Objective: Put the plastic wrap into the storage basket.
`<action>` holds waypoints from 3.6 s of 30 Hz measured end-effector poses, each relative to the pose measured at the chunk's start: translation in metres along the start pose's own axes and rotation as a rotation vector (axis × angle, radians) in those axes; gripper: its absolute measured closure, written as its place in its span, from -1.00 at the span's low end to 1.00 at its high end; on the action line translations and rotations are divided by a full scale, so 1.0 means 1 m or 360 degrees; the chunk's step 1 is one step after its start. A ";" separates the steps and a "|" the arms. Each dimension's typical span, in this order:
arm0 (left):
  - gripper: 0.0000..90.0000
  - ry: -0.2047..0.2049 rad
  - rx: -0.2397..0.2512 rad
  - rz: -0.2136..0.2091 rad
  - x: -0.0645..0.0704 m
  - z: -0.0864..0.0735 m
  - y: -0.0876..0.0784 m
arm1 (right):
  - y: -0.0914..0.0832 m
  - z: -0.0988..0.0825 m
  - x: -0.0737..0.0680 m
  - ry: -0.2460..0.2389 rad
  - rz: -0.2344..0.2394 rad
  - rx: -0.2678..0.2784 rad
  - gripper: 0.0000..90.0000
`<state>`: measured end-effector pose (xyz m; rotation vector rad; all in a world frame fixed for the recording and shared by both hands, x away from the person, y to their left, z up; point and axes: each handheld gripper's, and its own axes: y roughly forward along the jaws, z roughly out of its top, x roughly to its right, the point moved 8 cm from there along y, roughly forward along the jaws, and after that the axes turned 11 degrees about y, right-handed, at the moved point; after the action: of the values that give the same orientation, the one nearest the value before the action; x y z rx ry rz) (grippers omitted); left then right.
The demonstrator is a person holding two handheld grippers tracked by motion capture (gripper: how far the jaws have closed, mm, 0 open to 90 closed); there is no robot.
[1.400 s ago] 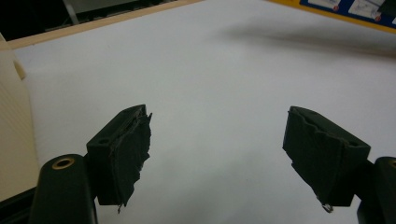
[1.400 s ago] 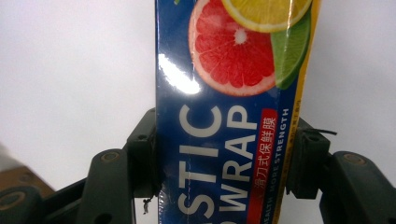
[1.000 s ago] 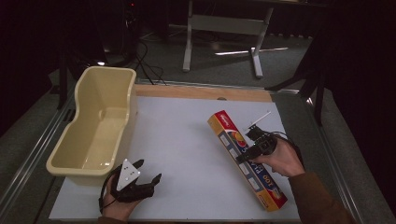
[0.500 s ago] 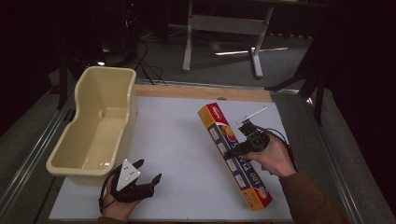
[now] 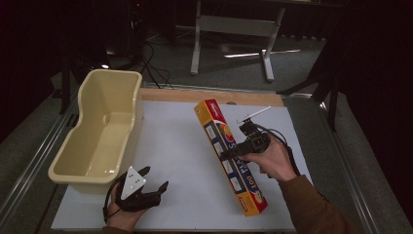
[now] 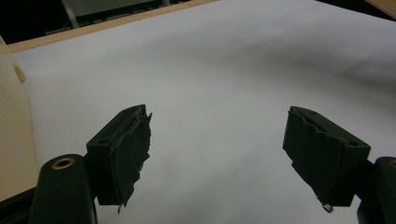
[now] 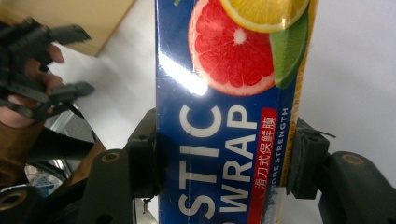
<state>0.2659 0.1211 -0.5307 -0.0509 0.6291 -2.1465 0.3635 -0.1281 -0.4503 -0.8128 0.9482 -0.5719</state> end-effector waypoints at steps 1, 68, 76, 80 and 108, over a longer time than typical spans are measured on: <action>-0.50 0.0001 -0.0001 0.0000 0.000 0.000 0.000 | 0.000 0.003 -0.002 0.0001 0.0008 0.0012 -0.08; -0.51 -0.0007 0.0027 -0.0014 -0.001 0.002 0.002 | 0.038 0.149 -0.092 0.0476 0.0545 0.0303 -0.08; -0.51 -0.0020 0.0039 -0.0021 0.002 0.003 0.002 | 0.055 0.160 -0.114 0.0497 0.0598 0.0305 -0.08; -0.51 -0.0024 0.0051 -0.0022 0.001 0.004 0.001 | 0.065 0.165 -0.125 0.0498 0.0612 0.0310 -0.08; -0.51 -0.0031 0.0067 -0.0026 0.000 0.005 0.002 | 0.093 0.184 -0.162 0.0646 0.0771 0.0326 -0.08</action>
<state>0.2682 0.1180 -0.5269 -0.0541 0.5740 -2.1715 0.4542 0.1091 -0.3864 -0.2636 1.3806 -0.4038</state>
